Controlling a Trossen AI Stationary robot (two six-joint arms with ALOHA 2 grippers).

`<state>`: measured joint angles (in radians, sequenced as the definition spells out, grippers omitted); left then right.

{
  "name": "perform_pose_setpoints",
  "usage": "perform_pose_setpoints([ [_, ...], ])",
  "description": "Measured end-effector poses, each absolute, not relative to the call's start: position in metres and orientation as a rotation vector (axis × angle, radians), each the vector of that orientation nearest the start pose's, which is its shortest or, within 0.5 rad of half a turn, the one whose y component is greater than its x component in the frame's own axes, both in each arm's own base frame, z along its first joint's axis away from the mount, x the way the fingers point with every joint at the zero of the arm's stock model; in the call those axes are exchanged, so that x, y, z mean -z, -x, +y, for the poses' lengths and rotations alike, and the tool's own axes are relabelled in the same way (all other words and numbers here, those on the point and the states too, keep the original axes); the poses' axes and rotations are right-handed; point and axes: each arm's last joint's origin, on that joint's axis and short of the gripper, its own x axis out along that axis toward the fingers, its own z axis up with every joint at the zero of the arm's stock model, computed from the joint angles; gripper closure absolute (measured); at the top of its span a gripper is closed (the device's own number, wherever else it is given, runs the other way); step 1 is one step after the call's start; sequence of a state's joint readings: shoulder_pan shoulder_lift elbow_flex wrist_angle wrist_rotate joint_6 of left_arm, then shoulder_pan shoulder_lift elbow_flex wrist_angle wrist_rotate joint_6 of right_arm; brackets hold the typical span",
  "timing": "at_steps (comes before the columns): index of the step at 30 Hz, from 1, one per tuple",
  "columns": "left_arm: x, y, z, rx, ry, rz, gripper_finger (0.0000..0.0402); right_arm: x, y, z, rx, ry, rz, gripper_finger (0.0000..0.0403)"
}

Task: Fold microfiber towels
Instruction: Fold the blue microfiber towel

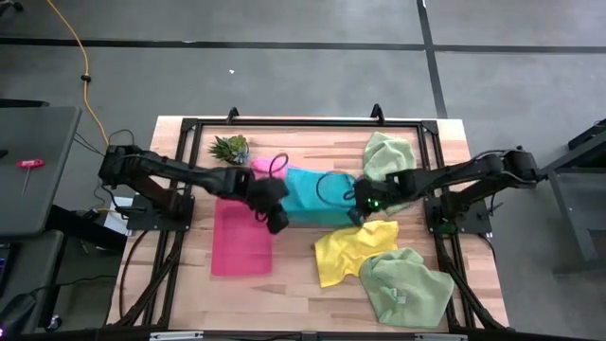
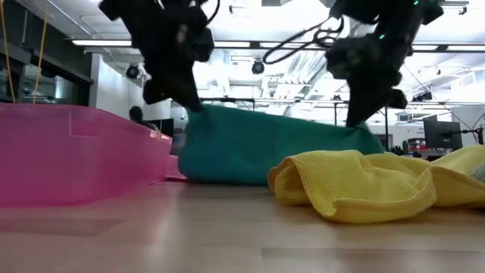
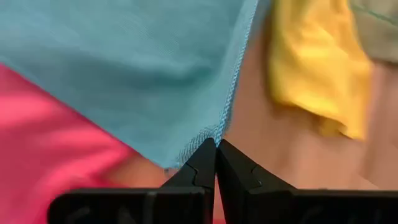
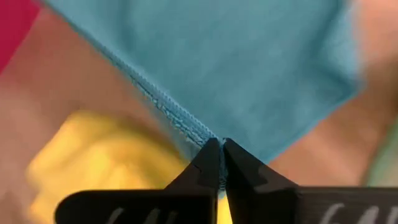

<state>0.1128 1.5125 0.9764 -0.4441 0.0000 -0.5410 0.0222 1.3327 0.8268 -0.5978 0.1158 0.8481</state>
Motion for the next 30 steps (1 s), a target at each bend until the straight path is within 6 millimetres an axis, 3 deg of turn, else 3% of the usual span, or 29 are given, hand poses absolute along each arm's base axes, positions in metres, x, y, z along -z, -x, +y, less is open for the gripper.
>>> perform_pose_setpoints([
  [6,-0.204,-0.296,0.082,-0.510,0.542,0.898,0.0401,-0.207,-0.242,-0.028,0.744,-0.683,0.918,0.0403],
  [12,-0.185,-0.301,0.106,-0.550,0.546,0.903,0.0402,-0.206,-0.236,-0.048,0.860,-0.731,0.910,0.0403],
  [15,-0.176,-0.305,0.111,-0.537,0.570,0.912,0.0402,-0.205,-0.234,-0.051,0.824,-0.724,0.946,0.0403],
  [21,-0.171,-0.307,0.110,-0.515,0.573,0.930,0.0402,-0.206,-0.237,-0.051,0.663,-0.544,1.008,0.0403],
  [30,-0.172,-0.307,0.116,-0.571,0.448,0.906,0.0396,-0.206,-0.236,-0.054,0.706,-0.585,0.996,0.0403],
])
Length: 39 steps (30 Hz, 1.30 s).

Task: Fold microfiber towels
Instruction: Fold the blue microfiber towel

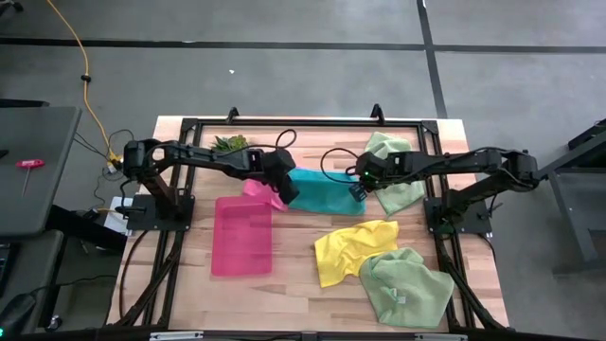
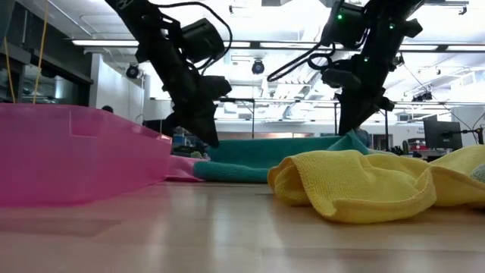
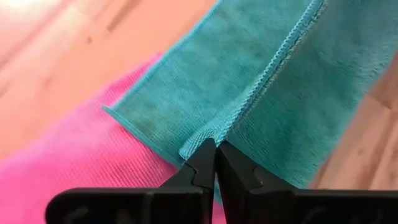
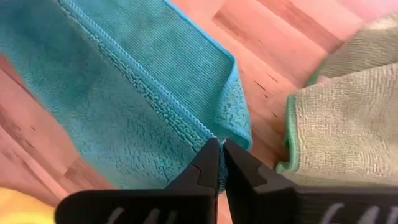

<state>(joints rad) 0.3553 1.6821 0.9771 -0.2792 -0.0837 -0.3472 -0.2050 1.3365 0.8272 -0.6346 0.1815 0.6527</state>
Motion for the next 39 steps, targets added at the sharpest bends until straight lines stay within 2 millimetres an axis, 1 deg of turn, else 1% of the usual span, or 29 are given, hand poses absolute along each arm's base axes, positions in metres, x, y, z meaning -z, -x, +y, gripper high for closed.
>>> perform_pose_setpoints([
  [4,-0.173,-0.308,0.118,-0.591,0.388,0.896,0.0384,-0.205,-0.235,-0.055,0.751,-0.631,0.980,0.0403],
  [9,-0.174,-0.307,0.120,-0.643,0.347,0.892,0.0363,-0.205,-0.235,-0.055,0.757,-0.641,0.974,0.0403],
  [16,-0.176,-0.308,0.124,-0.650,0.269,0.891,0.0305,-0.206,-0.235,-0.056,0.758,-0.644,0.967,0.0403],
  [20,-0.186,-0.311,0.128,-0.637,0.284,0.882,0.0270,-0.206,-0.235,-0.056,0.757,-0.644,0.967,0.0403],
  [24,-0.196,-0.310,0.127,-0.575,0.304,0.861,0.0246,-0.206,-0.235,-0.056,0.757,-0.644,0.966,0.0403],
  [27,-0.202,-0.311,0.122,-0.484,0.314,0.841,0.0239,-0.206,-0.235,-0.056,0.758,-0.642,0.968,0.0402],
  [30,-0.204,-0.316,0.115,-0.373,0.275,0.822,0.0239,-0.205,-0.235,-0.056,0.755,-0.635,0.973,0.0402],
  [33,-0.204,-0.319,0.111,-0.334,0.239,0.819,0.0242,-0.206,-0.235,-0.056,0.753,-0.633,0.973,0.0395],
  [36,-0.200,-0.320,0.108,-0.330,0.235,0.840,0.0246,-0.206,-0.235,-0.056,0.748,-0.628,0.972,0.0370],
  [39,-0.200,-0.320,0.108,-0.332,0.233,0.837,0.0249,-0.206,-0.235,-0.057,0.753,-0.629,0.970,0.0330],
])
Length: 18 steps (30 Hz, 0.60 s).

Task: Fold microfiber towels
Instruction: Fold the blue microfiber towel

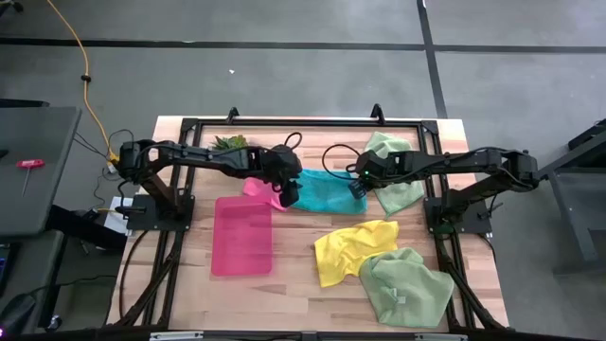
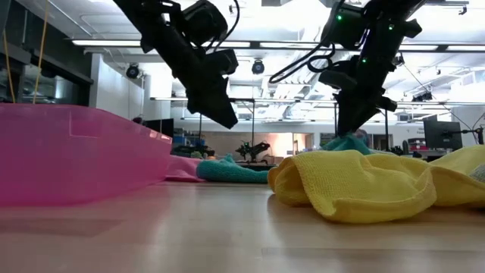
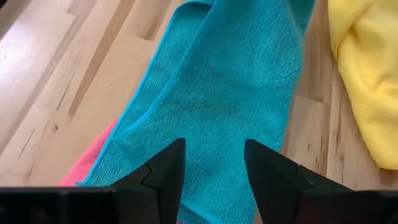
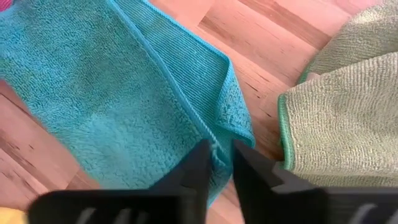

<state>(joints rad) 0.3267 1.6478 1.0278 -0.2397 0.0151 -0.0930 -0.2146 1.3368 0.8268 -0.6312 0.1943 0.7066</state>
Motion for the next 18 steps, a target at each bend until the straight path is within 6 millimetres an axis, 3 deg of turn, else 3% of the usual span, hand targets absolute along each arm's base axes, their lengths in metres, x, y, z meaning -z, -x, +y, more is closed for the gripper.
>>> perform_pose_setpoints([
  [8,-0.199,-0.319,0.108,-0.331,0.231,0.848,0.0251,-0.217,-0.231,-0.072,0.791,-0.583,0.961,0.0227],
  [18,-0.195,-0.311,0.115,-0.248,0.282,0.906,0.0251,-0.255,-0.200,-0.074,0.765,-0.468,0.937,0.0217],
])
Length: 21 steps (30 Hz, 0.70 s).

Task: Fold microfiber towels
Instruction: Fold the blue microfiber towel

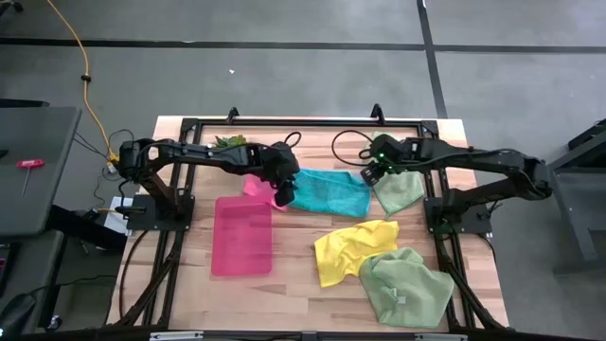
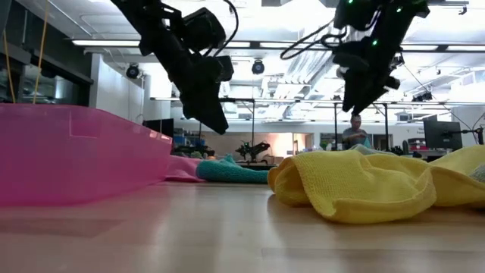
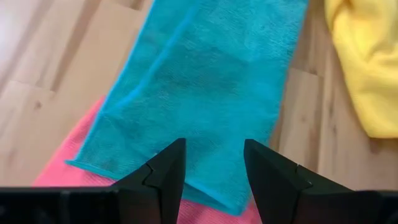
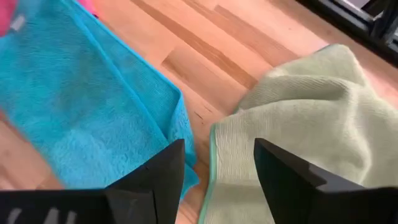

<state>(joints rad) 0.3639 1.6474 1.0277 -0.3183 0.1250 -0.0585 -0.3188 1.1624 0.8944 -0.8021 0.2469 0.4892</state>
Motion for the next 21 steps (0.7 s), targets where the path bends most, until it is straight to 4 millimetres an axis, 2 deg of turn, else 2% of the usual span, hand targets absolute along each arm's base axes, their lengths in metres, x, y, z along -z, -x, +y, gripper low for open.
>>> perform_pose_setpoints([
  [3,-0.196,-0.312,0.115,-0.236,0.307,0.893,0.0251,-0.257,-0.191,-0.068,0.748,-0.464,0.891,0.0217],
  [8,-0.202,-0.319,0.116,-0.242,0.340,0.796,0.0251,-0.241,-0.177,-0.059,0.711,-0.522,0.771,0.0217],
  [14,-0.219,-0.333,0.117,-0.148,0.366,0.566,0.0251,-0.225,-0.165,-0.049,0.627,-0.630,0.613,0.0217],
  [21,-0.235,-0.340,0.122,-0.122,0.346,0.324,0.0251,-0.229,-0.160,-0.045,0.582,-0.627,0.548,0.0217],
])
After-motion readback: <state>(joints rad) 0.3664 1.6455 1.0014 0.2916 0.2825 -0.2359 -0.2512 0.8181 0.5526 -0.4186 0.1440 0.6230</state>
